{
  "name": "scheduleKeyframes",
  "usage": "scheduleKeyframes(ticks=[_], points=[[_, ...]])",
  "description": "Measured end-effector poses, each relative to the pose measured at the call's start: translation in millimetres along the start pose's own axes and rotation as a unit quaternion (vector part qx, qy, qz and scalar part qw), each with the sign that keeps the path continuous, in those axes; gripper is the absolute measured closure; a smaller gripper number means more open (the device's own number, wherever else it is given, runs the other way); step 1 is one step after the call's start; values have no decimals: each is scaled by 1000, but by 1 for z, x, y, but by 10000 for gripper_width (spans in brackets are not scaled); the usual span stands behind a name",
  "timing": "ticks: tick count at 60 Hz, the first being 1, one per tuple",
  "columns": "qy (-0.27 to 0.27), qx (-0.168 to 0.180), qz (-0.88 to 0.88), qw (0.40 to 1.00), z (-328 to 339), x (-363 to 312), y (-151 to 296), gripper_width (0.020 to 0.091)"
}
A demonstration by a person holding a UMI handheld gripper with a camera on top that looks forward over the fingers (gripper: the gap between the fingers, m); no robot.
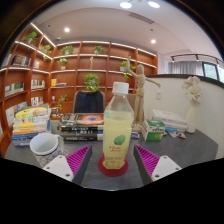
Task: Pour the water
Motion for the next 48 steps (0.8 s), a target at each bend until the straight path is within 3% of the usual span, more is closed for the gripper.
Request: scheduleKeyframes(ticks=[25,37,48], points=[[1,-2,-28,1000,165,15,8,258],[2,-4,-23,1000,206,23,9,259],[38,18,-14,999,230,10,20,259]])
Point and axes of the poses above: the point between the fingertips, and its own axes, seen from behind it with the camera up: x to the right, y up, z backward, against the way the camera looks, the point moved 3 cm from there along z, backward, against the way the camera looks, and after that the axes turned 4 degrees about x, right-handed, at the moved point
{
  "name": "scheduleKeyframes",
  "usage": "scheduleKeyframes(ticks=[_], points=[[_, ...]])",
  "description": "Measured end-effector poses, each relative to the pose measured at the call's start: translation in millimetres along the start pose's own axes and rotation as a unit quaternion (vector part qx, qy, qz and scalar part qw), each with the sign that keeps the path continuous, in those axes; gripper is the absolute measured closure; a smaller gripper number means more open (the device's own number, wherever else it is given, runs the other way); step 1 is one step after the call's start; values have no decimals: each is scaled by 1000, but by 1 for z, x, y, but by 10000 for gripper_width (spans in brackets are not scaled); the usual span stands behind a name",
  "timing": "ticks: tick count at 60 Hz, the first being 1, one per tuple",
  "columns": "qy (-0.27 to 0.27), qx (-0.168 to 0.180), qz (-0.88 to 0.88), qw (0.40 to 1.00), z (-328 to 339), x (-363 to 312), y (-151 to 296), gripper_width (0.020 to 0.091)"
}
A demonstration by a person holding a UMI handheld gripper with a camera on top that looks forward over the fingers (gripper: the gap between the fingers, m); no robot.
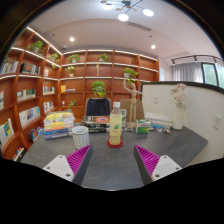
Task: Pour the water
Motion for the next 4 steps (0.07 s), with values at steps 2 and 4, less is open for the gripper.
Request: scheduleKeyframes(ticks=[2,4], points=[[4,4,2,1000,2,-2,2,262],[5,7,5,1000,3,-2,3,262]])
Point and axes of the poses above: the point between the fingertips, and its own axes, seen from behind it with the camera up: x to the right, y up, z backward, against the way the camera looks, the point moved 3 cm from there along z, backward, against the way the camera looks, and after that the axes turned 4 degrees about x, right-handed, at the moved point
